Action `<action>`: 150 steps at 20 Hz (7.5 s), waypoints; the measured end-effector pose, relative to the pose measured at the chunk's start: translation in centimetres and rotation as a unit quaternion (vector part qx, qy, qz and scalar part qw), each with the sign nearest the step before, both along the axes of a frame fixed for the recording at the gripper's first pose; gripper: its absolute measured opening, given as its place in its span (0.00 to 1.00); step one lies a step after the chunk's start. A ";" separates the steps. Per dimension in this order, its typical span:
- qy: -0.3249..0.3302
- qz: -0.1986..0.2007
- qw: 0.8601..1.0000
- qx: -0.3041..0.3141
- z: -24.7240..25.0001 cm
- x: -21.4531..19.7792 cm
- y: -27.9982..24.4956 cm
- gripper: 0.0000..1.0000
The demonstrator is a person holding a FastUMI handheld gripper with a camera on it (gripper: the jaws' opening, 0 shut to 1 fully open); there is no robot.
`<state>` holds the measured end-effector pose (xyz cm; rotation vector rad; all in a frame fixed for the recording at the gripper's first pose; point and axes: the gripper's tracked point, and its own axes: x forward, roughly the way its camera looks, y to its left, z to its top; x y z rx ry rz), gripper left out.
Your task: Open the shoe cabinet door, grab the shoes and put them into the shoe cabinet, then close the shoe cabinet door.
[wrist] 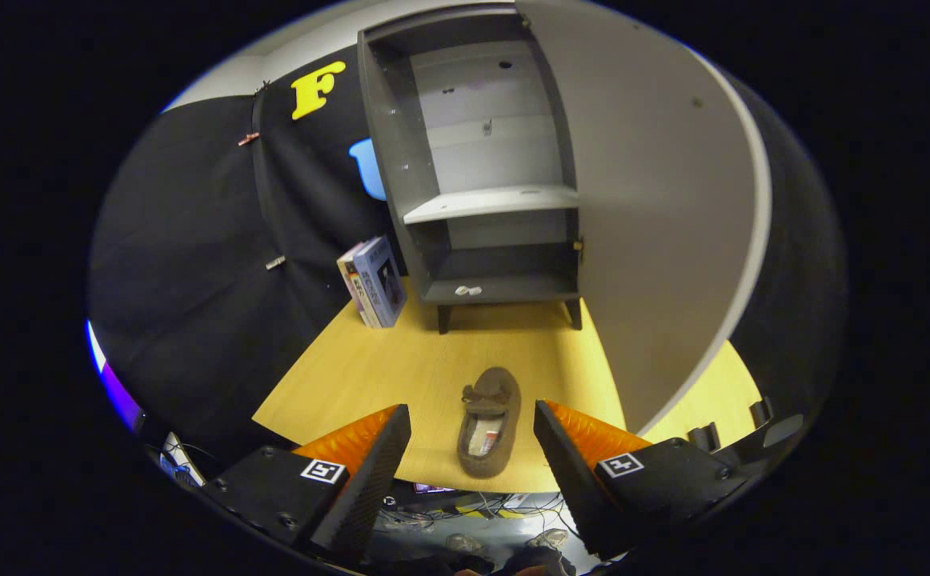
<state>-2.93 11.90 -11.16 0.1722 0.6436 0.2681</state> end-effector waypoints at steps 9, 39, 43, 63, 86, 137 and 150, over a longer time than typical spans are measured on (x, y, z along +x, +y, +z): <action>0.087 0.008 0.996 0.005 -5.1 -1.0 2.5 0.99; 0.022 -0.075 0.997 -0.015 2.3 5.6 -0.6 0.13; -0.001 -0.062 0.998 -0.009 9.2 5.9 -0.9 0.14; -0.019 -0.077 0.997 -0.002 30.8 26.7 -1.0 0.13; 0.021 -0.083 0.993 -0.076 20.3 45.6 0.2 0.15; -0.292 -0.080 0.953 0.005 43.0 -5.4 -12.7 0.98; -0.261 -0.152 0.953 -0.013 41.2 -4.6 -31.8 0.98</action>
